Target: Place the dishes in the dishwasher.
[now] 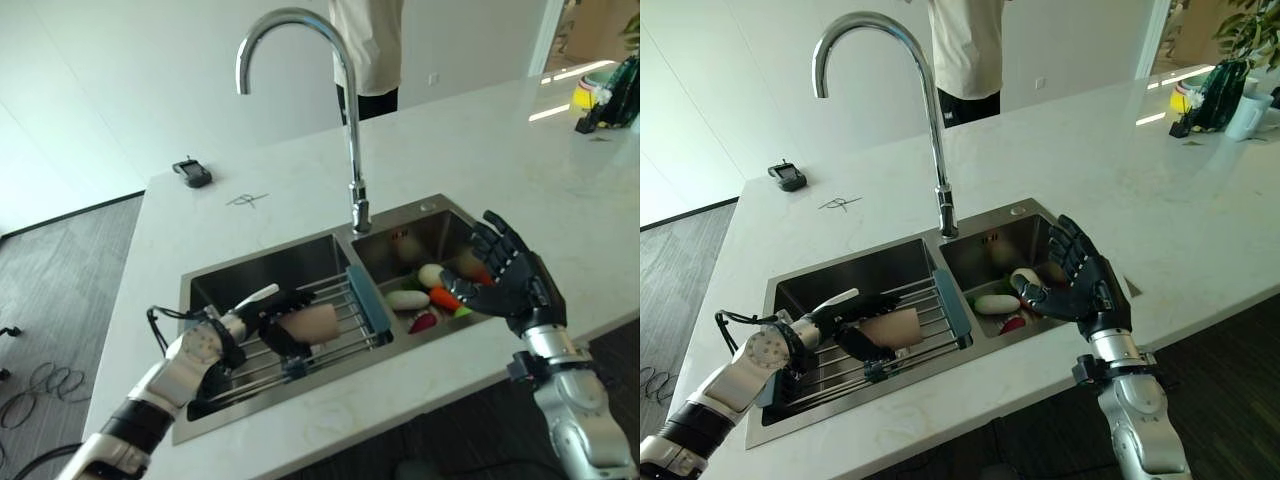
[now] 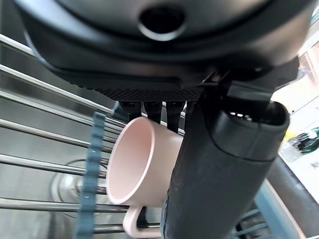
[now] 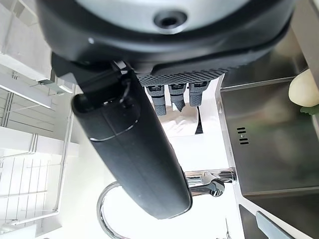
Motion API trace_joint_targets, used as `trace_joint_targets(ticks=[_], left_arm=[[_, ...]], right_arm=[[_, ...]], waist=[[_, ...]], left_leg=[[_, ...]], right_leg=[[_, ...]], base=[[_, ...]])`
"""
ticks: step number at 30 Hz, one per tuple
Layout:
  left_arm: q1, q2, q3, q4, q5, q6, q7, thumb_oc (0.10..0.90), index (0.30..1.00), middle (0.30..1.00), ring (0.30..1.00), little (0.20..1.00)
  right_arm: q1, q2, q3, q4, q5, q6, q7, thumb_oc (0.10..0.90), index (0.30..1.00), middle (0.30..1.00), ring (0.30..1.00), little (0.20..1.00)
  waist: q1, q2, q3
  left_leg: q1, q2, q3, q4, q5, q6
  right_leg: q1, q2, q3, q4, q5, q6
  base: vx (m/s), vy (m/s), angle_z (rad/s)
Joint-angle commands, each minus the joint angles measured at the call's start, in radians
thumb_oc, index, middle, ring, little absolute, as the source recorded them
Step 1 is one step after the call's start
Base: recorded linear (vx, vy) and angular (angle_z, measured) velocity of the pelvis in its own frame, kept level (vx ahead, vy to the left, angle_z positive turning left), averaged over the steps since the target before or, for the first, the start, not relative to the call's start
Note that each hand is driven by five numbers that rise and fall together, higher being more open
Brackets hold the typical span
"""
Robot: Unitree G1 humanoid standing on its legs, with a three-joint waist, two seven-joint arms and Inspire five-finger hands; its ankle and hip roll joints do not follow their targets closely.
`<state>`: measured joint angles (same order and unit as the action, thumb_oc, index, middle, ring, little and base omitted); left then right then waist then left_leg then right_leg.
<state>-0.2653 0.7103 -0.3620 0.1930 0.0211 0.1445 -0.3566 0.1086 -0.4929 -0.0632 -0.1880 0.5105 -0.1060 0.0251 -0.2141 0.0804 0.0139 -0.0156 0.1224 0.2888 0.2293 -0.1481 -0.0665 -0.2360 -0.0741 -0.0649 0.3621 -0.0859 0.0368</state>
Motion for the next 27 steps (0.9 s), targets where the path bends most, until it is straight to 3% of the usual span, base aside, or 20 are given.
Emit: trace_joint_targets(ticks=[1, 13, 26, 27], left_arm=[[-0.118, 0.006, 0.031, -0.017, 0.041, -0.009, 0.062, 0.800, 0.900, 0.900, 0.900, 0.900], [-0.127, -0.001, 0.018, -0.007, 0.087, 0.036, 0.053, 0.800, 0.900, 0.900, 0.900, 0.900], [-0.139, -0.003, 0.001, -0.018, 0.108, 0.014, 0.026, 0.800, 0.900, 0.900, 0.900, 0.900], [-0.142, 0.001, -0.003, -0.020, 0.110, 0.004, 0.022, 0.751, 0.827, 0.827, 0.827, 0.827]], right_arm=[[-0.118, -0.038, -0.063, -0.077, -0.031, -0.103, 0.019, 0.800, 0.900, 0.900, 0.900, 0.900], [-0.123, -0.041, -0.060, -0.085, -0.034, -0.094, 0.021, 0.800, 0.900, 0.900, 0.900, 0.900], [-0.119, -0.040, -0.056, -0.085, -0.034, -0.101, 0.025, 0.800, 0.900, 0.900, 0.900, 0.900], [-0.119, -0.042, -0.057, -0.084, -0.031, -0.103, 0.026, 0.800, 0.900, 0.900, 0.900, 0.900]], waist=[[-0.003, -0.004, -0.028], [-0.003, -0.009, -0.025], [-0.008, -0.010, -0.023], [-0.009, -0.010, -0.023]], left_leg=[[-0.034, 0.005, 0.054, 0.071, -0.097, 0.042], [-0.034, 0.004, 0.056, 0.071, -0.098, 0.044], [-0.028, 0.002, 0.063, 0.071, -0.100, 0.047], [-0.029, 0.001, 0.063, 0.071, -0.100, 0.047]], right_leg=[[0.095, 0.013, -0.030, -0.062, -0.080, 0.087], [0.095, 0.015, -0.030, -0.062, -0.081, 0.087], [0.097, 0.016, -0.028, -0.062, -0.081, 0.087], [0.096, 0.017, -0.027, -0.062, -0.081, 0.087]], base=[[0.00, 0.000, 0.00], [0.00, 0.000, 0.00], [0.00, 0.000, 0.00], [0.00, 0.000, 0.00]])
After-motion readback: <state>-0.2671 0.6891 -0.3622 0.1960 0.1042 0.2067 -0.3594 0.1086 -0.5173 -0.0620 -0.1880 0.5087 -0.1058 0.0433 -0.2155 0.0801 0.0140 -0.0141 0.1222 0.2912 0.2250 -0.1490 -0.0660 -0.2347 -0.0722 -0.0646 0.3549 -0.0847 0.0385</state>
